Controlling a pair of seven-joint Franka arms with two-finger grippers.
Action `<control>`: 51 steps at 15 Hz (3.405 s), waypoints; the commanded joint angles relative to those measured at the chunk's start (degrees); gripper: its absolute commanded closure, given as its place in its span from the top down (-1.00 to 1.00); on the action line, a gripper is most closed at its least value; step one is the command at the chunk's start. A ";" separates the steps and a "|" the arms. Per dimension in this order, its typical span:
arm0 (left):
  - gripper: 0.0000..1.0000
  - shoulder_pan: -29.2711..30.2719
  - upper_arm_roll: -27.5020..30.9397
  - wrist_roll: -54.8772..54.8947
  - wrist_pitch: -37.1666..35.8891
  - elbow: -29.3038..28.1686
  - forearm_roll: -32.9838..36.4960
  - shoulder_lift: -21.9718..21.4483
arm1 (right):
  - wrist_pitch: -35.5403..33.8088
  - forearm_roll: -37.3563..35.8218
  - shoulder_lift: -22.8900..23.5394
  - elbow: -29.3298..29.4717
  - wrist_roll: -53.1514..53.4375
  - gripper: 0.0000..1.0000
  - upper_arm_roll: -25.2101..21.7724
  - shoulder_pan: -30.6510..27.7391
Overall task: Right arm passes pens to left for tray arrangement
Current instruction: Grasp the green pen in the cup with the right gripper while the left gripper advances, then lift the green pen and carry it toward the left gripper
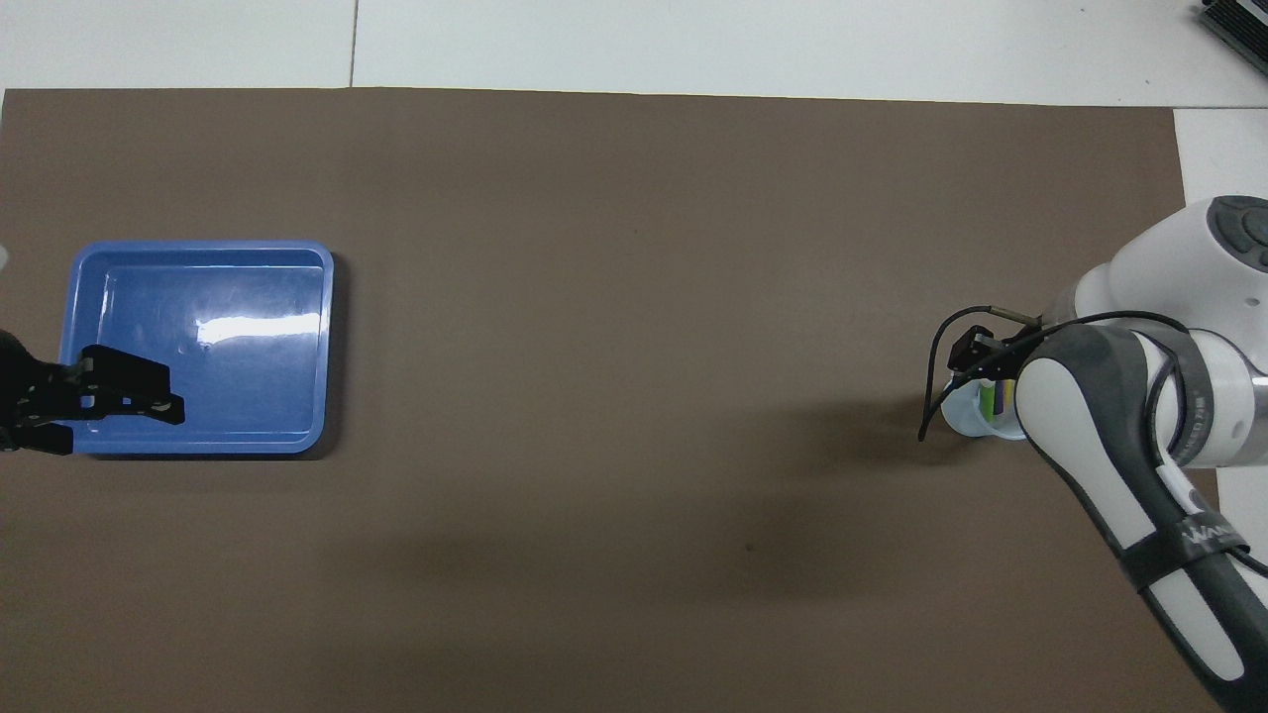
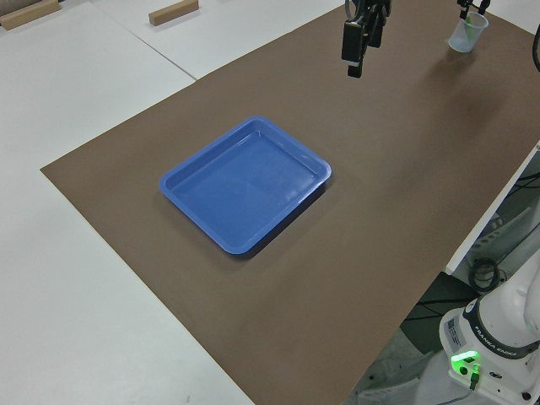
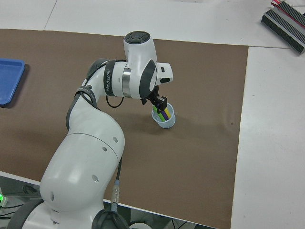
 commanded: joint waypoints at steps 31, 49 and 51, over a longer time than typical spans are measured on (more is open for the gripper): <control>0.97 -9.23 -5.02 -48.06 40.83 -31.72 -36.98 -13.76 | 0.39 -0.35 2.23 0.91 0.55 -0.33 0.09 -1.05; 0.92 -8.36 -1.42 -32.88 30.82 -29.00 -48.33 -8.41 | -22.11 2.36 -4.97 16.82 -14.91 -1.00 0.79 -0.79; 0.92 -8.89 -1.51 -32.88 34.24 -29.00 -49.64 -6.56 | -21.77 12.69 -5.85 16.82 -14.74 -1.00 0.70 -0.79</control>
